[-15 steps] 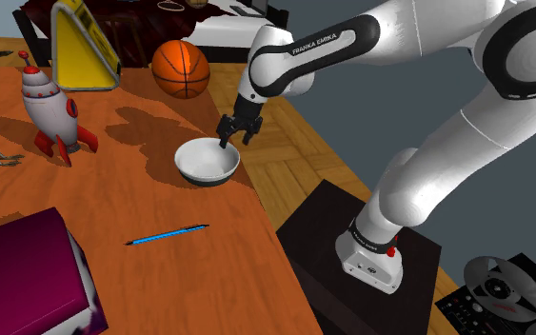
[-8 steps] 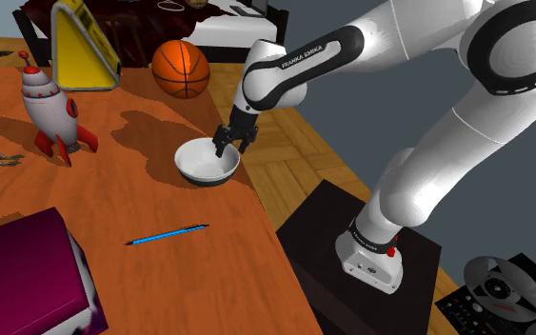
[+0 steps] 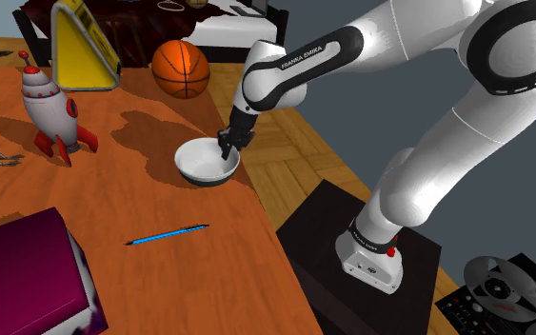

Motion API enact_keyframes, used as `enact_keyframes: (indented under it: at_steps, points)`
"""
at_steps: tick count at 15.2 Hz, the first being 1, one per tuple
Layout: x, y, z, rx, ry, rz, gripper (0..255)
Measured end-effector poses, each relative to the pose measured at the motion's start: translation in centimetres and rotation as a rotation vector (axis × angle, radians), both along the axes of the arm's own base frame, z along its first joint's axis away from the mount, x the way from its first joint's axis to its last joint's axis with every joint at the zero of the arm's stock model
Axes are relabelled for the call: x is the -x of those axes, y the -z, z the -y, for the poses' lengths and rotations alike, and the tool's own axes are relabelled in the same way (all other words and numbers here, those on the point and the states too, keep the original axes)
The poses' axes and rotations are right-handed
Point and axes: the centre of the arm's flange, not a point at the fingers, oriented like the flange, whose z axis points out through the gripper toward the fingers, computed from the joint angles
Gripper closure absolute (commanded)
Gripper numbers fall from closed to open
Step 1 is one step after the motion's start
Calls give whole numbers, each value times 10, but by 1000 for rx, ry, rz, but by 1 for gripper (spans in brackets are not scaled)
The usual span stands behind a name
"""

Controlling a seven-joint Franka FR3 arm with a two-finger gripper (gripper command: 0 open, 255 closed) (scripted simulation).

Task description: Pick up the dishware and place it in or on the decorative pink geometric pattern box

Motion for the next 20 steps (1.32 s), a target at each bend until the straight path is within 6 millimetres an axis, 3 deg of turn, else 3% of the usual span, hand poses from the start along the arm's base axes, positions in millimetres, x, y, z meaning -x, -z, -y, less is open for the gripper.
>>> enact_keyframes:
  at_steps: [9, 20]
  points:
    - [0, -3, 0, 0, 0, 1, 255]
    - [0, -59, 1, 0, 0, 0, 255]
